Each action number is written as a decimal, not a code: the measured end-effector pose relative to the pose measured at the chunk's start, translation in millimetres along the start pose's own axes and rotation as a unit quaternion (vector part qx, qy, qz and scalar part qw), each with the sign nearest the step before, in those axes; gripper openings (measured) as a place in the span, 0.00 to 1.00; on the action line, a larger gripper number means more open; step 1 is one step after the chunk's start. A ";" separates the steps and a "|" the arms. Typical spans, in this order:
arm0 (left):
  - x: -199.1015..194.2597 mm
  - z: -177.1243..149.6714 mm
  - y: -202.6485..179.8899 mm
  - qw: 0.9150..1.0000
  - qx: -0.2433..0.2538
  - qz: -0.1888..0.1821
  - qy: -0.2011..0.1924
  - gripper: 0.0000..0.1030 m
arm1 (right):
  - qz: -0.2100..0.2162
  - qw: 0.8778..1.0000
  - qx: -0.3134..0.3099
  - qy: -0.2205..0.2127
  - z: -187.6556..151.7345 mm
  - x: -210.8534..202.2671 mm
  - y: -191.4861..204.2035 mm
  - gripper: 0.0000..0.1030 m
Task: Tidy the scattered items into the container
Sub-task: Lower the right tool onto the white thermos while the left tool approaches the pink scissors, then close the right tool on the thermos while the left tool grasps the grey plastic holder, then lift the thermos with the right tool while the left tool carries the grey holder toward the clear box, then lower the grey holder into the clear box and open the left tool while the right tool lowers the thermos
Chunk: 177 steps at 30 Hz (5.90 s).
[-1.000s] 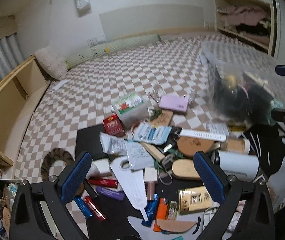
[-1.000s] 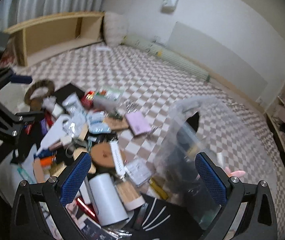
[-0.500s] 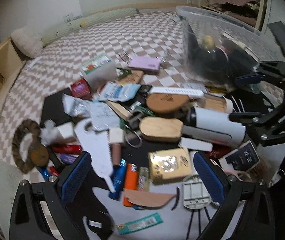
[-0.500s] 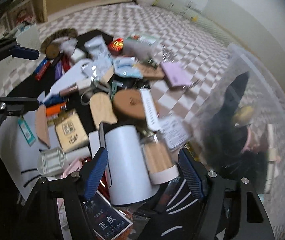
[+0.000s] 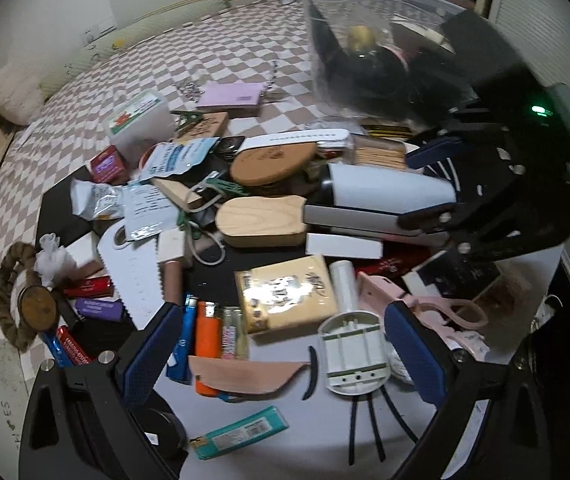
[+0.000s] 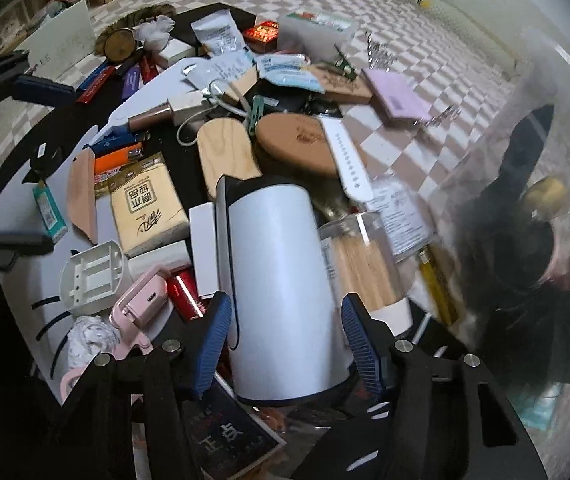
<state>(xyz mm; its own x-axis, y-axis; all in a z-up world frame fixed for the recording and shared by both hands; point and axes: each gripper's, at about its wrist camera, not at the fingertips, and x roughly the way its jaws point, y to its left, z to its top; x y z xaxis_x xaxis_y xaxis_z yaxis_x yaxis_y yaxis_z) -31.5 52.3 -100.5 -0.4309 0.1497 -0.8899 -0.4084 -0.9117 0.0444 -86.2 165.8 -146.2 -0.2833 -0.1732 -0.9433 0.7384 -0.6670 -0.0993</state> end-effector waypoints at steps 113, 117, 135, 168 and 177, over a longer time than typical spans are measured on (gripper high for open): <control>-91.9 95.9 19.9 0.987 -0.073 0.037 -0.135 0.45 | 0.304 0.796 0.455 -0.257 -3.5 -143.4 -127.2 0.66; -102.1 110.3 9.0 0.986 -0.068 0.033 -0.150 0.45 | 0.304 0.772 0.481 -0.284 -11.0 -154.3 -142.9 0.66; -104.4 199.8 -40.5 0.982 -0.032 0.022 -0.182 0.45 | 0.247 0.676 0.588 -0.368 -89.3 -199.1 -214.0 0.66; -14.9 319.4 -105.7 0.982 -0.041 -0.081 -0.163 0.45 | 0.024 0.707 0.631 -0.319 -122.8 -179.5 -280.6 0.66; 10.7 329.2 -106.5 0.985 -0.049 -0.075 -0.147 0.45 | -0.006 0.735 0.615 -0.287 -108.5 -166.9 -282.3 0.66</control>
<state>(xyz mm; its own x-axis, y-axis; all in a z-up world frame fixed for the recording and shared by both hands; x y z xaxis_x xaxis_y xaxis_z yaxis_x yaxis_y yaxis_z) -257.4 276.9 34.8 -0.5916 0.3764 -0.7130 -0.4123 -0.9012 -0.1336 -181.0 461.6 5.0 -0.7577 -0.2045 -0.6197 -0.2762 -0.7599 0.5885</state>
